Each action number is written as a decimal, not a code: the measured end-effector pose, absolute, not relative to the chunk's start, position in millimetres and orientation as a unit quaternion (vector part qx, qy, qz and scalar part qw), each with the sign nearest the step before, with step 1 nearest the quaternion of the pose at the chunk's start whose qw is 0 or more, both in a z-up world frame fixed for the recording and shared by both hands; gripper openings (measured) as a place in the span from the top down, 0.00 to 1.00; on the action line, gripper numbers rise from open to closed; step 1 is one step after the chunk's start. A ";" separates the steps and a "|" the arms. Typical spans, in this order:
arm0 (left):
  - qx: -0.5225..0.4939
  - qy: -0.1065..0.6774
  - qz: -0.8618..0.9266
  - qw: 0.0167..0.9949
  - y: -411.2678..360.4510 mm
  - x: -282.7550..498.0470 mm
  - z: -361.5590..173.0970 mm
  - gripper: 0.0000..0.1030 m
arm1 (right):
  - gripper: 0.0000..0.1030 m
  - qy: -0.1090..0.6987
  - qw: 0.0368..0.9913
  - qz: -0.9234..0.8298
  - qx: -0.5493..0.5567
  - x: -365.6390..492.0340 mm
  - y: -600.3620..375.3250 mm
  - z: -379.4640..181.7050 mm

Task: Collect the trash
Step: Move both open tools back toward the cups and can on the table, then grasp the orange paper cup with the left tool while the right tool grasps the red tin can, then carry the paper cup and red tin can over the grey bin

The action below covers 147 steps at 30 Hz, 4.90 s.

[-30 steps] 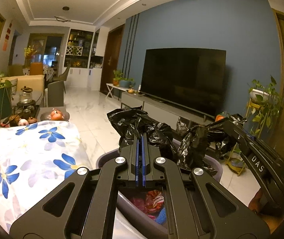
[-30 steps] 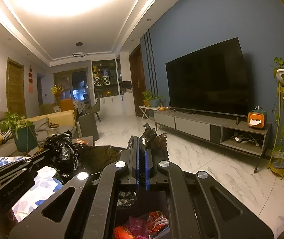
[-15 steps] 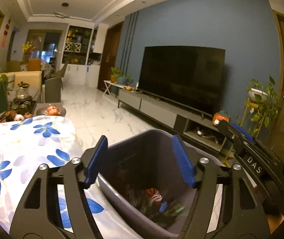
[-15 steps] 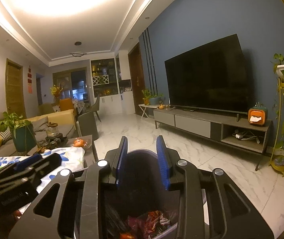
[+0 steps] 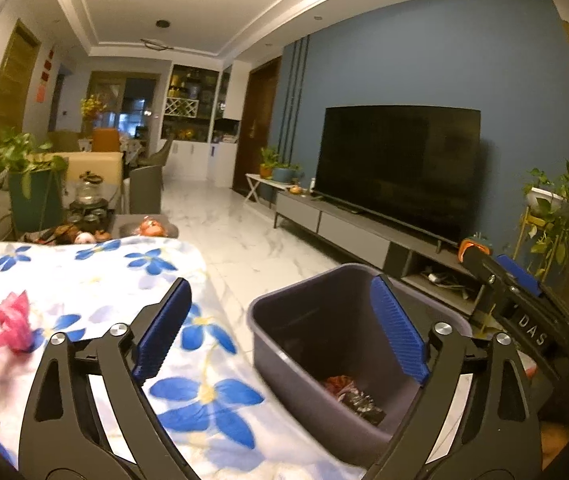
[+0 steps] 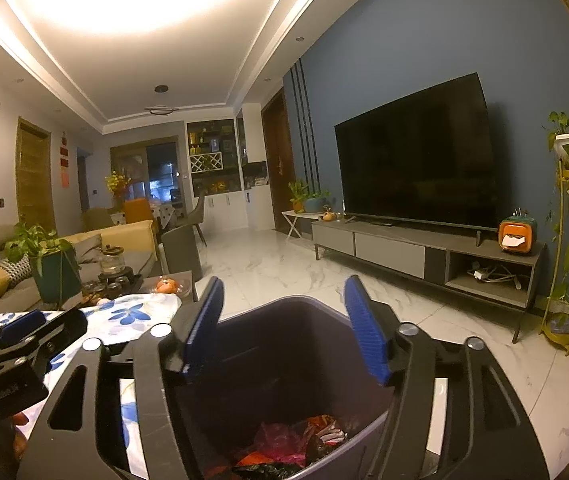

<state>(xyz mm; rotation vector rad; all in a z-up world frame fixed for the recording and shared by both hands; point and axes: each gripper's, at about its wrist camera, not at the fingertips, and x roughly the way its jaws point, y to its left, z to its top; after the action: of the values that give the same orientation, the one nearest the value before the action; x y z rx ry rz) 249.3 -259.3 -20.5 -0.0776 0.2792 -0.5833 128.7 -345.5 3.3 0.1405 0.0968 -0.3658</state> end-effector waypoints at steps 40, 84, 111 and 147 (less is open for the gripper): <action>-0.072 0.138 0.036 0.987 8.0 193.7 -41.2 0.08 | 0.27 0.079 0.995 0.026 0.049 144.0 -165.0 -10.9; -0.198 0.263 -0.008 0.944 111.8 281.9 -92.2 0.42 | 0.27 0.179 0.971 0.158 0.027 277.0 -7.9 -49.0; -0.197 0.208 0.005 0.958 123.7 238.0 -63.4 0.42 | 0.49 0.217 0.959 0.181 0.005 296.1 22.0 -47.8; -0.117 0.176 -0.070 0.975 12.3 203.2 -11.8 0.42 | 0.49 0.104 0.987 0.105 0.069 190.4 -137.2 23.7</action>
<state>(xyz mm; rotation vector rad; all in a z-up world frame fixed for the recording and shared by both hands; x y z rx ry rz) 203.2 12.3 -11.8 -0.2355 0.3548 -0.1417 190.4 -137.2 23.7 0.1390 0.2094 0.2108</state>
